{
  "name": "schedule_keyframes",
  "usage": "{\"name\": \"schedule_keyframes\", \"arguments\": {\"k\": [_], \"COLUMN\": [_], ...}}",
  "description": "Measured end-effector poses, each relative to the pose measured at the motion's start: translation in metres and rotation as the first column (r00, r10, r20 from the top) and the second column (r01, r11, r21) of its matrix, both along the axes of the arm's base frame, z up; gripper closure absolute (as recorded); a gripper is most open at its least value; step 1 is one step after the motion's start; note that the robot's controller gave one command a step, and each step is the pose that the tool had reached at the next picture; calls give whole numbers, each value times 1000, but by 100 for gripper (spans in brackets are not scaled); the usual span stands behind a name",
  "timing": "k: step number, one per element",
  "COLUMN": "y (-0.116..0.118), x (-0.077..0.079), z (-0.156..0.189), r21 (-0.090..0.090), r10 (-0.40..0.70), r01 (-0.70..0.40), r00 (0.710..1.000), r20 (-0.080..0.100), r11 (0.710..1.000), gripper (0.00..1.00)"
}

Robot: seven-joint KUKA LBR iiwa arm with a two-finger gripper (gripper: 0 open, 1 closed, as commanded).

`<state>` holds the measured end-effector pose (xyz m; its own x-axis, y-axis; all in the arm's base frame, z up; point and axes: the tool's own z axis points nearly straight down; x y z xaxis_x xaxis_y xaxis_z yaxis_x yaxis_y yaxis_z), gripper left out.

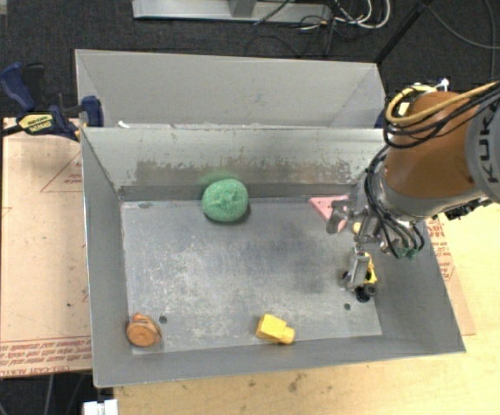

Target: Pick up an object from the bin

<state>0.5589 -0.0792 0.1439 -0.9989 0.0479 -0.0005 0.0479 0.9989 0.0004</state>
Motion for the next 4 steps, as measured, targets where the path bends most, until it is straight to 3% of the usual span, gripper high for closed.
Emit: {"name": "schedule_keyframes", "arguments": {"k": [1,2,3,4], "y": [-16,-52,-64,-63], "x": [-34,-37,-30,-32], "z": [-3,-41,-69,-59], "r21": [0,-3,0,1], "r10": [156,224,260,545], "r01": [-156,-224,-260,-545], "r00": [988,975,966,839], "r20": [1,7,-1,3], "r11": [988,975,966,839], "gripper": [0,0,0,100]}}
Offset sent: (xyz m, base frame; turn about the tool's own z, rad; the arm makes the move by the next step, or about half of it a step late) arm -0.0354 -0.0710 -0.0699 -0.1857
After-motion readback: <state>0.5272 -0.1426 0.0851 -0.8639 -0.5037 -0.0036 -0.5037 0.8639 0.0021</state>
